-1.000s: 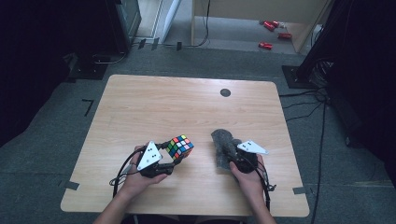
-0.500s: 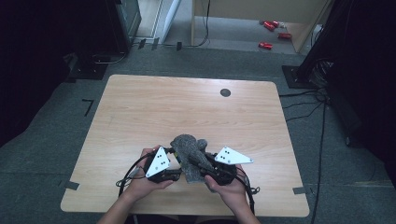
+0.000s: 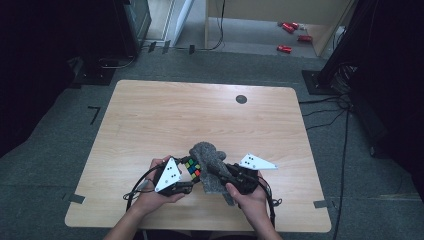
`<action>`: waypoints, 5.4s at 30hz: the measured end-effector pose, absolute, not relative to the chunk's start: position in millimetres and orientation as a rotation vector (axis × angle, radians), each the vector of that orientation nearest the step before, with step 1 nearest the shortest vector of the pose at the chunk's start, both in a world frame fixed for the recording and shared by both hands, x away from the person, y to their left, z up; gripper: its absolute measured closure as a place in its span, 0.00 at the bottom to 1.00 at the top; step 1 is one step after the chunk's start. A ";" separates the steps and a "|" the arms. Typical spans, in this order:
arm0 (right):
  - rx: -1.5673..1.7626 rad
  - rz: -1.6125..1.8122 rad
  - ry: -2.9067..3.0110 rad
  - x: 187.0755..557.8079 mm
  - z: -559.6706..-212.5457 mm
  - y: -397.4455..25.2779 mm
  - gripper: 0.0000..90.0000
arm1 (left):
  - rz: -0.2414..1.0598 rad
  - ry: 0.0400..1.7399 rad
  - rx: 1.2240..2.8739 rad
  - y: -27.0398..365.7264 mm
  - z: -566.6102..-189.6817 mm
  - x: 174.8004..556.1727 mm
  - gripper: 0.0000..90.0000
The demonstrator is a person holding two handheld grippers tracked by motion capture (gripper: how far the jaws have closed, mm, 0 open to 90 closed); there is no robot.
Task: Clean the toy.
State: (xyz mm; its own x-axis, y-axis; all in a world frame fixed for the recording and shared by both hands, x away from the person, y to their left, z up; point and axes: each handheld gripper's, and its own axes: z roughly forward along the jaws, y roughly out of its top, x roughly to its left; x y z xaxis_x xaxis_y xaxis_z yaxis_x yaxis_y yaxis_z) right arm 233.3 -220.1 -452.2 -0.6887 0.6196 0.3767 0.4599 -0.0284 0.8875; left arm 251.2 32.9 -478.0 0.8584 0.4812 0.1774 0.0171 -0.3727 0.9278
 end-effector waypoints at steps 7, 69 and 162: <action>1.298 1.670 2.014 240.1 -458.1 -237.4 0.80 | 0.478 0.445 1.823 47.7 -469.5 258.7 0.39; 0.843 1.682 2.168 239.7 -473.9 -229.1 0.85 | 0.404 0.423 1.844 54.1 -469.0 261.8 0.39; 1.005 1.722 2.097 232.3 -467.6 -219.3 0.85 | 0.397 0.679 1.837 49.8 -469.9 269.6 0.39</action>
